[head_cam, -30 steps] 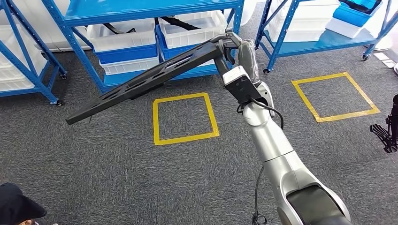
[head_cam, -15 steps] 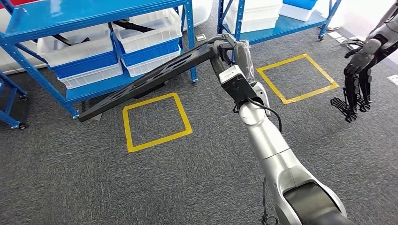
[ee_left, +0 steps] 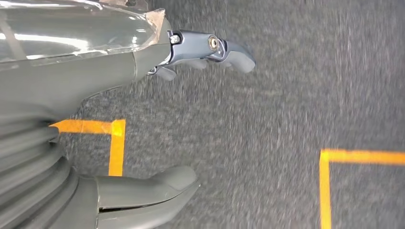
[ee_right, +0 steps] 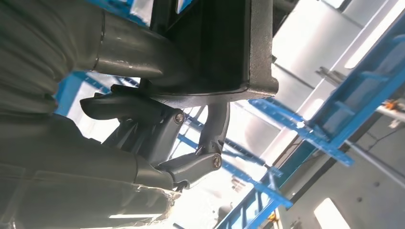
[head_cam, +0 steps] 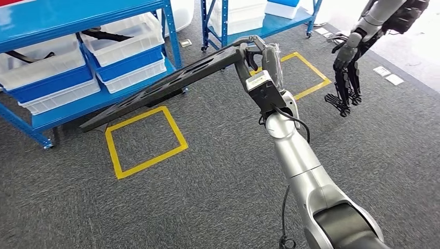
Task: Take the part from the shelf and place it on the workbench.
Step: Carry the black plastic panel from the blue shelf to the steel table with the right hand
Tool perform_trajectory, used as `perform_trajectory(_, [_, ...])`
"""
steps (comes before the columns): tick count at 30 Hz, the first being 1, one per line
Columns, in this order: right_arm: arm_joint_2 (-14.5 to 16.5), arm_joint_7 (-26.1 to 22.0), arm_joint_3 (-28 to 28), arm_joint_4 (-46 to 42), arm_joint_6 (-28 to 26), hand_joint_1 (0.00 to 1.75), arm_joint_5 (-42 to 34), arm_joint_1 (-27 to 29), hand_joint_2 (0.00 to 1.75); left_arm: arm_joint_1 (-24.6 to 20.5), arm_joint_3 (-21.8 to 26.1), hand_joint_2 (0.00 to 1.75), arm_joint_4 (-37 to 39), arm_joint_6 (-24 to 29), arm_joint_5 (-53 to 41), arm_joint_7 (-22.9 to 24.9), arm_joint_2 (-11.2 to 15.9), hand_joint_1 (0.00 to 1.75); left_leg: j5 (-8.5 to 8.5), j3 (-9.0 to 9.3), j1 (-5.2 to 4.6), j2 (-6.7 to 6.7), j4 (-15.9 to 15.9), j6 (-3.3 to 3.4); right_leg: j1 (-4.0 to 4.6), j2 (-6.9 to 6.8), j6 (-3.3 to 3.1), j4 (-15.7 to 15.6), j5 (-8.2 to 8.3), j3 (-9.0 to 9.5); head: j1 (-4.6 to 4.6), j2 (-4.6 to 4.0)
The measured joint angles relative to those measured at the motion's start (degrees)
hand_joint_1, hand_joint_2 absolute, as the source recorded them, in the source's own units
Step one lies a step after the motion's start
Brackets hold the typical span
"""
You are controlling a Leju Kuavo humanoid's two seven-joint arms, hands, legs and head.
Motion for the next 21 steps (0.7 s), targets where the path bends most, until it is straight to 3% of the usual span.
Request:
perform_trajectory(2, [-0.04, 0.02, -0.05, -0.06, -0.01, 1.75, 0.04, 0.18, 1.75, 0.01, 0.00, 1.75, 0.02, -0.01, -0.07, 0.00, -0.15, 0.00, -0.49, -0.23, 0.76, 1.45, 0.89, -1.44, -0.96, -1.87, 1.98, -6.63, 2.10, 3.95, 0.03, 0.00])
perform_trajectory(3, [0.01, 0.02, -0.07, -0.14, -0.02, 1.75, 0.09, 0.21, 1.75, 0.01, 0.00, 1.75, 0.03, -0.01, -0.11, 0.00, -0.06, 0.00, -0.89, -0.50, 0.97, 2.06, 1.57, -2.23, -1.08, -2.99, 2.49, -9.77, 3.01, 5.83, 0.11, 0.00])
perform_trajectory(4, [0.03, 0.02, -0.10, -0.23, -0.06, 1.75, 0.12, 0.27, 1.75, 0.01, 0.00, 1.75, 0.04, 0.00, -0.14, 0.00, 0.01, 0.00, -1.25, -0.67, 0.99, 2.58, 2.20, -2.91, -1.07, -3.63, 2.26, -11.63, 3.51, 6.89, 0.12, 0.00])
perform_trajectory(5, [0.03, 0.03, -0.18, -0.32, -0.10, 1.75, 0.14, 0.36, 1.75, 0.01, 0.00, 1.75, 0.05, 0.01, -0.17, 0.00, 0.08, 0.00, -1.48, -0.76, 0.95, 3.06, 2.65, -3.42, -0.94, -3.82, 1.59, -12.16, 3.63, 7.14, 0.10, 0.00])
perform_trajectory(7, [-0.02, 0.03, -0.42, -0.42, -0.22, 1.75, 0.14, 0.56, 1.75, 0.01, 0.00, 1.75, 0.08, 0.01, -0.21, 0.00, -0.03, 0.00, -1.53, -0.60, 1.08, 3.97, 2.75, -3.95, -0.85, -2.36, -0.04, -11.81, 3.91, 6.67, -0.04, 0.00])
perform_trajectory(8, [-0.04, 0.02, -0.54, -0.46, -0.26, 1.75, 0.15, 0.60, 1.75, -0.02, 0.00, 1.75, 0.08, 0.01, -0.20, 0.00, -0.08, 0.00, -1.93, -0.59, 1.36, 3.62, 2.96, -4.18, -0.94, -1.77, -0.53, -11.81, 4.07, 6.53, -0.07, 0.00])
perform_trajectory(10, [0.03, 0.01, -0.73, -0.59, -0.33, 1.75, 0.14, 0.54, 1.75, -0.01, 0.00, 1.75, 0.08, 0.02, -0.14, 0.00, -0.15, 0.00, -4.76, -1.72, 1.71, 0.84, 6.04, -4.49, -1.02, -0.57, -1.36, -11.87, 4.47, 6.26, -0.13, 0.00])
perform_trajectory(11, [0.10, 0.00, -0.78, -0.63, -0.35, 1.75, 0.13, 0.53, 1.75, 0.02, 0.00, 1.75, 0.08, 0.03, -0.10, 0.00, -0.14, 0.00, -7.03, -3.02, 1.76, -1.09, 9.28, -4.56, -1.03, 0.00, -1.65, -11.88, 4.64, 6.07, -0.20, 0.00])
perform_trajectory(13, [0.22, -0.01, -0.81, -0.63, -0.38, 1.75, 0.13, 0.64, 1.75, 0.18, 0.01, 1.75, 0.08, 0.09, -0.02, 0.00, -0.11, 0.00, -10.68, -6.14, 1.61, -2.98, 16.54, -4.37, -0.73, 1.30, -2.18, -11.88, 4.98, 5.63, -0.32, 0.00])
perform_trajectory(14, [0.25, -0.01, -0.82, -0.63, -0.38, 1.75, 0.11, 0.72, 1.75, 0.22, 0.02, 1.75, 0.08, 0.11, 0.02, 0.00, -0.11, 0.00, -11.15, -6.96, 1.57, -3.26, 18.44, -4.15, -0.56, 2.02, -2.37, -11.87, 5.13, 5.42, -0.32, 0.00])
perform_trajectory(15, [0.25, -0.01, -0.84, -0.63, -0.39, 1.75, 0.10, 0.77, 1.75, 0.26, 0.02, 1.75, 0.08, 0.14, 0.03, 0.00, -0.13, 0.00, -10.53, -6.73, 1.52, -3.42, 18.27, -3.81, -0.40, 2.77, -2.50, -11.87, 5.29, 5.27, -0.31, 0.00])
perform_trajectory(16, [0.25, -0.01, -0.85, -0.63, -0.40, 1.75, 0.09, 0.77, 1.75, 0.27, 0.02, 1.75, 0.08, 0.14, 0.03, 0.00, -0.14, 0.00, -9.06, -5.43, 1.45, -3.67, 16.04, -3.37, -0.30, 3.52, -2.53, -11.86, 5.45, 5.19, -0.31, 0.00])
perform_trajectory(18, [0.27, -0.08, -0.86, -0.63, -0.47, 1.75, 0.07, 0.64, 1.75, 0.26, 0.03, 1.75, 0.08, 0.14, 0.03, 0.00, -0.05, 0.00, -5.98, -1.30, 1.25, -5.91, 8.76, -2.34, -0.22, 4.86, -2.29, -11.89, 5.79, 5.10, -0.29, 0.00])
perform_trajectory(20, [0.32, -0.24, -0.86, -0.63, -0.62, 1.75, 0.04, 0.48, 1.75, 0.26, 0.05, 1.75, 0.08, 0.12, 0.03, 0.00, 0.10, 0.00, -4.97, 1.01, 0.86, -7.77, 4.45, -1.82, -0.33, 5.97, -1.73, -11.99, 6.21, 4.88, -0.28, 0.00])
perform_trajectory(21, [0.36, -0.35, -0.85, -0.63, -0.71, 1.75, 0.03, 0.46, 1.75, 0.26, 0.07, 1.75, 0.08, 0.07, 0.06, 0.00, 0.16, 0.00, -5.08, 1.19, 0.61, -7.76, 4.05, -1.80, -0.43, 6.52, -1.29, -12.19, 6.51, 4.75, -0.31, 0.00])
